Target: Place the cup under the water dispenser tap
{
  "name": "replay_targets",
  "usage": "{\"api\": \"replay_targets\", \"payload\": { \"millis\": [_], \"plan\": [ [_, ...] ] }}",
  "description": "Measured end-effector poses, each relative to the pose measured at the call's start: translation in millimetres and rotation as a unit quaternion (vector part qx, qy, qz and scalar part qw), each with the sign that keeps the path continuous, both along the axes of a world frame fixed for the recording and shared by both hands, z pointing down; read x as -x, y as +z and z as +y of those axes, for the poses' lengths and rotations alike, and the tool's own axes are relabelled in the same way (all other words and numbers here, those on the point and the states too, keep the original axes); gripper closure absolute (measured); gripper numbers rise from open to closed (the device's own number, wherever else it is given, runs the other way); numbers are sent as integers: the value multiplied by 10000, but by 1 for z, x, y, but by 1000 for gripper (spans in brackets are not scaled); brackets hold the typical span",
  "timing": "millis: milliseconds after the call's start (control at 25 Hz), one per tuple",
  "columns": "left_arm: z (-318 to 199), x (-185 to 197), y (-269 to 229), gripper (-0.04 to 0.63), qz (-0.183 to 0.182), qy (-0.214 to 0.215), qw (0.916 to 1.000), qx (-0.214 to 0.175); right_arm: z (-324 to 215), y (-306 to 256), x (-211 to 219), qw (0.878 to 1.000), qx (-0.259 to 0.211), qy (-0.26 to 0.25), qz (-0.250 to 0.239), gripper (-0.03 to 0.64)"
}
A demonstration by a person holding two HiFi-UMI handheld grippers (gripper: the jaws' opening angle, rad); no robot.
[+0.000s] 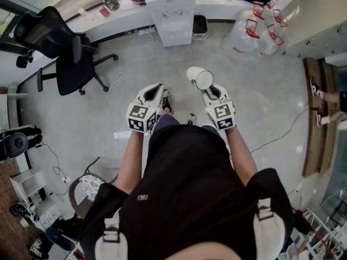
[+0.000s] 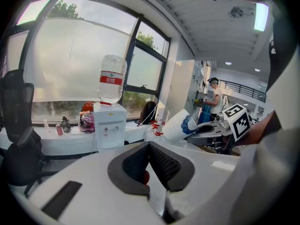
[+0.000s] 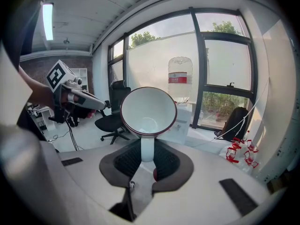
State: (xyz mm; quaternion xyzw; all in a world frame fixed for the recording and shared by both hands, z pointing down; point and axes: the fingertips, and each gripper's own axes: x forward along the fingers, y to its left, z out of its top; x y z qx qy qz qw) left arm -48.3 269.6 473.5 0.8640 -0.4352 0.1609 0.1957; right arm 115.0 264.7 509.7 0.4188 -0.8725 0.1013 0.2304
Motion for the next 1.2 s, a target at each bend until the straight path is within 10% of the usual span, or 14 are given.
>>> {"api": "replay_targets", "payload": {
  "millis": [1200],
  "plan": [
    [-136, 65, 5, 601, -1, 412, 9991, 118, -116, 7, 65, 9987, 207, 462, 29, 565]
  ]
}}
